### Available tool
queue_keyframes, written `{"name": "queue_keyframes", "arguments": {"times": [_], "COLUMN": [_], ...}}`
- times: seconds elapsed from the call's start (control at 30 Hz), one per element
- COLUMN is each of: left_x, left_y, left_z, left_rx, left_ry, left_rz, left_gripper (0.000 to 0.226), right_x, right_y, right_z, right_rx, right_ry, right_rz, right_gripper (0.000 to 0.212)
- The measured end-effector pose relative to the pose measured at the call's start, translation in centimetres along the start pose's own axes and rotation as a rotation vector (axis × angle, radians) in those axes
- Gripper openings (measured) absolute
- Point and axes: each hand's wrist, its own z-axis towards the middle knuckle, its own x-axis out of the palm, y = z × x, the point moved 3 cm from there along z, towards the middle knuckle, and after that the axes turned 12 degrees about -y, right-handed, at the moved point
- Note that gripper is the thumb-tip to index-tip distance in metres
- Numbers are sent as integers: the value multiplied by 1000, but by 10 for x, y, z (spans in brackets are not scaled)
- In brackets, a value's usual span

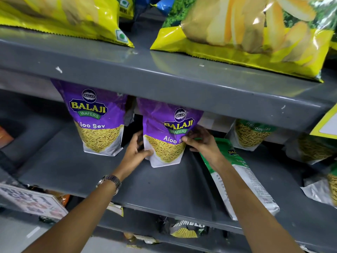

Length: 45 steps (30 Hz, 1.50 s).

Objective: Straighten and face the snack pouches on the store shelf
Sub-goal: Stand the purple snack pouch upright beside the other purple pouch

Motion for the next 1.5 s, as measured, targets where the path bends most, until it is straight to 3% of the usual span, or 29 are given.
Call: {"name": "queue_keyframes", "arguments": {"times": [0.1,0.2,0.3,0.47,0.53,0.67,0.8,0.87,1.03,1.4,1.5], "left_x": [3,7,8,3,1,2,-1,-2,4,2,13], "left_y": [-5,-9,-12,-14,-14,-14,-13,-12,-9,-7,1], "left_z": [-6,-4,1,9,12,19,22,18,12,12,-5], "left_rx": [16,40,56,83,94,79,31,15,35,60,46], "left_ry": [14,41,64,123,161,237,284,270,218,204,-12], "left_rz": [3,115,159,153,154,123,102,107,89,111,-8], "left_gripper": [78,75,74,65,63,68,80,87,80,85,105], "right_x": [3,3,2,-4,-4,0,2,3,3,3,0], "right_y": [-3,-6,-8,-7,-2,-3,-9,-12,-21,-21,-22], "right_z": [0,-5,-9,-9,-9,-15,-19,-20,-19,-21,-26], "right_rx": [-68,-117,-57,-25,-39,-31,-9,-1,-4,0,-1], "right_ry": [-161,-274,-233,-170,-178,-269,-186,-112,-214,-209,-183], "right_rz": [-89,-219,-54,231,266,265,152,48,-97,-44,-38], "right_gripper": [44,62,66,32,21,19,33,41,51,49,51]}}
